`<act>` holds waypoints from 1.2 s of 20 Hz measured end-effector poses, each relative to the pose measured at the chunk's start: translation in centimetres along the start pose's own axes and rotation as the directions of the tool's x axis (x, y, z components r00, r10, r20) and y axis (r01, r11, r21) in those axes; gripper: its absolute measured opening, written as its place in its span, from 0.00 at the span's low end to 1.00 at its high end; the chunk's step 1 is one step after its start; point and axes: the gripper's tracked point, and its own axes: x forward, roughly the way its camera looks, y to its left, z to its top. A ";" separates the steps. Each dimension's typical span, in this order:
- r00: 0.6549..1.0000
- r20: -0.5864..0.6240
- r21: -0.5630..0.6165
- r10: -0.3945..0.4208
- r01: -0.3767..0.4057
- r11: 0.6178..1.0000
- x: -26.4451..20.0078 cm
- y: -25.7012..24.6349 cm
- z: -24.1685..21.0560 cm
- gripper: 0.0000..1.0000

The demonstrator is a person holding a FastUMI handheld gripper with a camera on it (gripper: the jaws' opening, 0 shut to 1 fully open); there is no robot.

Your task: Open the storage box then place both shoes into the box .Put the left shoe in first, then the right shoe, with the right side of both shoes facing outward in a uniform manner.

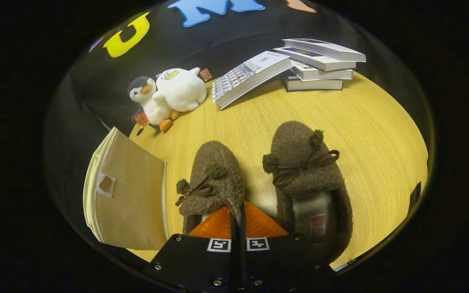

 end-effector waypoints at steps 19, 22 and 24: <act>0.963 0.143 0.015 0.229 -0.233 0.972 -8.0 17.8 5.9 0.00; 0.958 0.122 0.009 0.258 -0.261 0.965 -7.3 20.9 4.9 0.00; 0.958 0.095 0.004 0.271 -0.273 0.962 -6.7 22.8 3.9 0.00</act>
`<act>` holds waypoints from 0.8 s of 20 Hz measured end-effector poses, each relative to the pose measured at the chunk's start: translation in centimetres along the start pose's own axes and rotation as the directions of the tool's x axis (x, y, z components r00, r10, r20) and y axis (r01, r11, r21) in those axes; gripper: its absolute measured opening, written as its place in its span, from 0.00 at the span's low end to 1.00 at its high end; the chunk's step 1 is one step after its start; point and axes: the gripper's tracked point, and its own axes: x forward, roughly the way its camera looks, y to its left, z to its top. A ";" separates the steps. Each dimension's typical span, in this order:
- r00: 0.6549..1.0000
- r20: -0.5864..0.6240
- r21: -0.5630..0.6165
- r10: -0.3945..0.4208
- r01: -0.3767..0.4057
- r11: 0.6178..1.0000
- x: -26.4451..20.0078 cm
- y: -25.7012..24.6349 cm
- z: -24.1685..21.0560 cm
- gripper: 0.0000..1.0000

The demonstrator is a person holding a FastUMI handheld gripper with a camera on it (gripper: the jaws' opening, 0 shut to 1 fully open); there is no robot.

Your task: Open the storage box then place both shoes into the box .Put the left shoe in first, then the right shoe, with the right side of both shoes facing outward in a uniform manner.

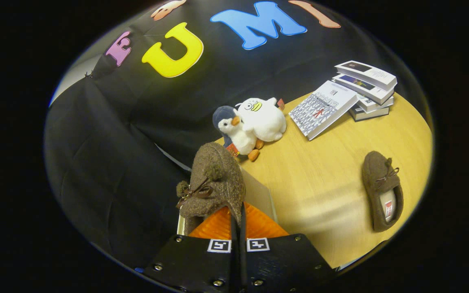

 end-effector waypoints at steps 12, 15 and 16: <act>0.996 -0.089 0.020 0.009 -0.008 1.000 6.2 5.2 -5.7 0.00; 0.994 -0.107 0.019 -0.017 0.019 1.000 7.4 5.1 -7.3 0.00; 0.994 -0.111 0.019 -0.018 0.020 1.000 7.8 5.2 -7.6 0.00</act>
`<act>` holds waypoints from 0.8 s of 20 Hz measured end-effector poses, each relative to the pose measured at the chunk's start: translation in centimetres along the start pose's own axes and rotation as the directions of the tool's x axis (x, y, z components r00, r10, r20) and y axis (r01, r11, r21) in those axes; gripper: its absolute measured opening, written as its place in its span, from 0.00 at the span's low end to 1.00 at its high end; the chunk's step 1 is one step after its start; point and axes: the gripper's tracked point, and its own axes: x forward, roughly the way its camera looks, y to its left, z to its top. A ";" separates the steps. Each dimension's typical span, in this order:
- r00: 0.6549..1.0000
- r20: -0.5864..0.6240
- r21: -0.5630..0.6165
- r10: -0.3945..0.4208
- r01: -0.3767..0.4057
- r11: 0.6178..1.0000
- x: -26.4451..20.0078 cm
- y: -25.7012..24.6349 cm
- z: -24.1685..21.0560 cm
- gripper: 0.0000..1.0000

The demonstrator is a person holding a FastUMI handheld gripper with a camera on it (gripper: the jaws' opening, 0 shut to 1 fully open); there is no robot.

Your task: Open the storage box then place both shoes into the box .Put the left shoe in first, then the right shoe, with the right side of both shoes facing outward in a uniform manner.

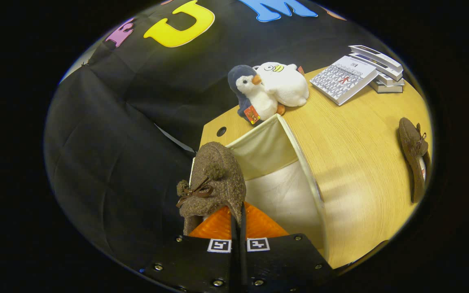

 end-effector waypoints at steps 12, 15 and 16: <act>0.997 -0.026 -0.195 0.075 -0.079 0.978 0.7 1.3 -2.1 0.79; 0.995 -0.020 -0.264 0.098 -0.099 0.959 -1.4 1.3 -1.7 0.98; 0.994 -0.007 -0.282 0.111 -0.109 0.953 -2.2 1.3 -1.2 0.98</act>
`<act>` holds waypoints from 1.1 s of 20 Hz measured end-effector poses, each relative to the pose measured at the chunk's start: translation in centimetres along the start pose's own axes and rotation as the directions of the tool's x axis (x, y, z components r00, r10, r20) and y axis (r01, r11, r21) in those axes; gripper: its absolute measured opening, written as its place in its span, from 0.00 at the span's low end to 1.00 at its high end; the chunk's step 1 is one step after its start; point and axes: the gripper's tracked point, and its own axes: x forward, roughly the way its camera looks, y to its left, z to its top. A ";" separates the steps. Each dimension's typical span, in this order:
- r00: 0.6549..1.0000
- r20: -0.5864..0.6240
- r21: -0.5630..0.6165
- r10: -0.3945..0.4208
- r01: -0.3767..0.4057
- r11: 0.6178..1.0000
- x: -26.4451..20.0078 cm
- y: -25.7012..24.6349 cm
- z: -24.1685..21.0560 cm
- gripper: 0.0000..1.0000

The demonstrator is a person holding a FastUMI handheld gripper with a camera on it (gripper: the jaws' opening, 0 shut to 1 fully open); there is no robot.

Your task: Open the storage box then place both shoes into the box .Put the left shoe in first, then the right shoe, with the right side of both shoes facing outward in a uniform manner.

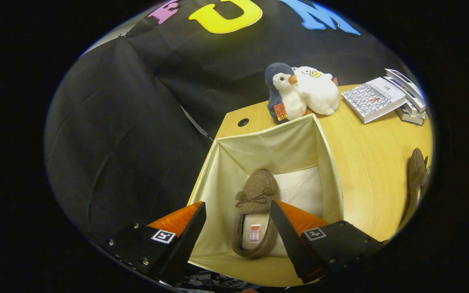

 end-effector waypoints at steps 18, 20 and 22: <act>0.945 0.183 -0.083 -0.271 0.290 0.953 -15.8 -20.8 5.0 0.98; 0.929 0.183 -0.073 -0.321 0.338 0.938 -16.7 -23.9 4.7 0.98; 0.911 0.175 -0.071 -0.374 0.390 0.918 -17.4 -27.0 4.2 0.98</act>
